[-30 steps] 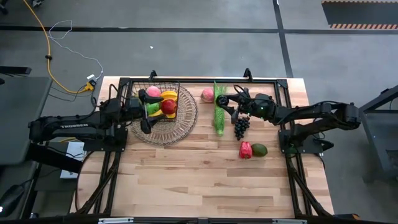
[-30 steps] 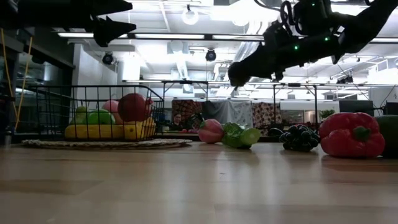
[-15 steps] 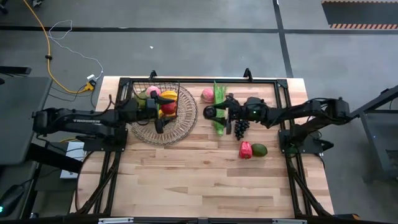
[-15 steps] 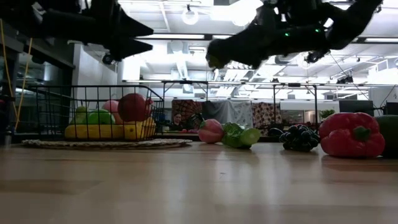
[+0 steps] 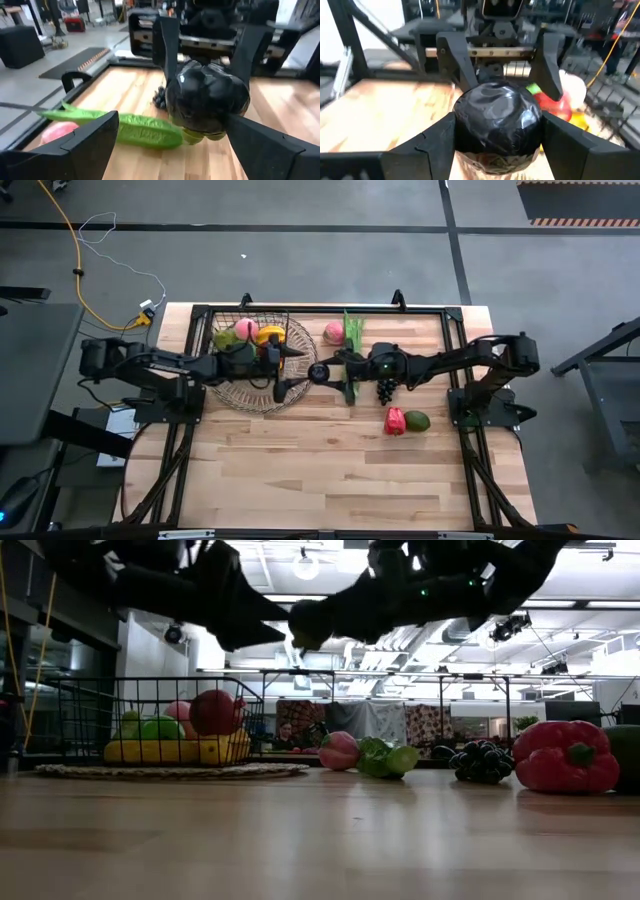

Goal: Build produce basket
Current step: Put the black mangosteen into the black wire basket

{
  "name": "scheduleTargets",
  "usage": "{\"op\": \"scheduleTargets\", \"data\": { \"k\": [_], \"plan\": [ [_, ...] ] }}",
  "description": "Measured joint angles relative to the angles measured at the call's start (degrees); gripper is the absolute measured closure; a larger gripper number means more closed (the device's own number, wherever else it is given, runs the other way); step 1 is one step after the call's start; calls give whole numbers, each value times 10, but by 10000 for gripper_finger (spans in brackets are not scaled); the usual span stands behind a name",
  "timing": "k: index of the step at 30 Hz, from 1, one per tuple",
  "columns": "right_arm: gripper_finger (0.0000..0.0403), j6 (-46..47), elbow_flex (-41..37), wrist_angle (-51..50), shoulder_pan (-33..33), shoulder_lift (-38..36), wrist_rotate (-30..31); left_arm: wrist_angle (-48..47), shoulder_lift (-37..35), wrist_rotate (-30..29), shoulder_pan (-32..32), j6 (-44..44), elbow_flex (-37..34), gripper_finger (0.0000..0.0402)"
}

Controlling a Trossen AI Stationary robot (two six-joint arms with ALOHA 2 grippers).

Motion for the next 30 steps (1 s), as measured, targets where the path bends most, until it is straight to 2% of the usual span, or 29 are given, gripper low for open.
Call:
{"op": "scheduleTargets", "data": {
  "k": [5, 8, 12, 17, 22, 30],
  "plan": [
    [166, -6, -3, -20, -1, -2, -5, 3, 29, 13, -8, 23, 9, 48],
    [166, -13, -3, -22, 0, -3, -9, 7, 30, 49, -8, 36, 10, 48],
    [166, -27, -1, -29, 0, -3, 0, -7, 20, 51, -8, 45, 11, 48],
    [166, -48, 1, -43, -3, -3, 73, -64, 6, 65, -8, 53, 13, 48],
    [166, -45, 1, -52, -3, -3, 70, -58, 3, 60, -8, 55, 13, 48],
    [166, -34, 24, -50, 12, -2, 31, 0, 12, 55, -11, 27, 12, 48]
  ]
}}
